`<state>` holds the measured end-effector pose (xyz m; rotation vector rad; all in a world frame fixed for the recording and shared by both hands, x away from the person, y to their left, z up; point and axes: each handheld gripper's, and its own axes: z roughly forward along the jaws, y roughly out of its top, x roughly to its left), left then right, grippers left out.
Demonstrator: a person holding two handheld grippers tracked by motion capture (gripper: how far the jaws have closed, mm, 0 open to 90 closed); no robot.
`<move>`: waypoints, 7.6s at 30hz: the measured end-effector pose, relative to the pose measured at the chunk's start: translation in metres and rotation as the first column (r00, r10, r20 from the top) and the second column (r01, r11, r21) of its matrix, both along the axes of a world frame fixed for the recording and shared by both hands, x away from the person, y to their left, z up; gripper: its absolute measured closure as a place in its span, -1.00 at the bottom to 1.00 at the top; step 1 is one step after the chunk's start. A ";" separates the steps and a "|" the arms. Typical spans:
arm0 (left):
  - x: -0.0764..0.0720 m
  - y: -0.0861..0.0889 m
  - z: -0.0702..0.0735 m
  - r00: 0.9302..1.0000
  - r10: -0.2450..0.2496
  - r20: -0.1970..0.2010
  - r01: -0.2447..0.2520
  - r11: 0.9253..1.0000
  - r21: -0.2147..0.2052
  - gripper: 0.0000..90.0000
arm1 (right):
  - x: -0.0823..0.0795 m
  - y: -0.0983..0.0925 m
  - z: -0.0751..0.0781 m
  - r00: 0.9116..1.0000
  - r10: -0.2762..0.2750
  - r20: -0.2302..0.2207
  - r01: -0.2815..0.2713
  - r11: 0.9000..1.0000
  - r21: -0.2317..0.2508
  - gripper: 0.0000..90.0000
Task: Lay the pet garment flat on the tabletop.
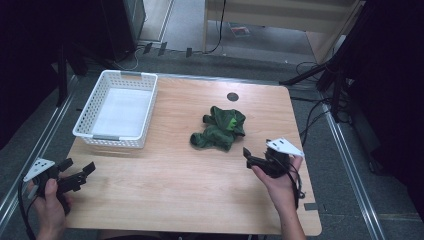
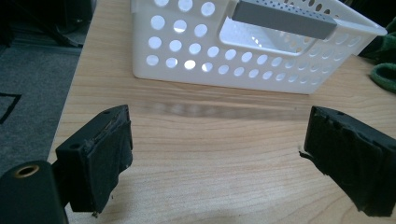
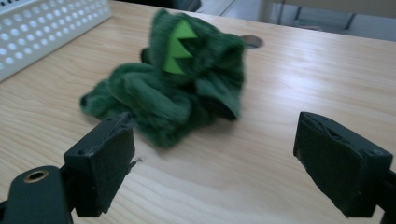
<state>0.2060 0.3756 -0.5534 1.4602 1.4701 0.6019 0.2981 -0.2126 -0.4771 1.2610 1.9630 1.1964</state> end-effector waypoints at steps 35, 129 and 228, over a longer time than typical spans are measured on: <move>0.002 -0.053 0.033 0.991 -0.105 0.078 0.100 0.993 0.062 -0.82 | 0.060 0.072 0.023 0.997 0.066 0.033 -0.067 0.996 0.053 0.90; 0.052 -0.203 0.081 0.727 -0.682 -0.080 0.665 0.728 -0.165 0.71 | -0.016 0.100 0.031 0.944 0.307 0.119 -0.327 0.916 0.233 0.03; 0.048 -0.168 0.086 0.867 -0.491 0.083 0.494 0.825 -0.274 0.95 | -0.017 0.157 -0.017 0.960 0.276 0.048 -0.279 0.924 0.262 0.09</move>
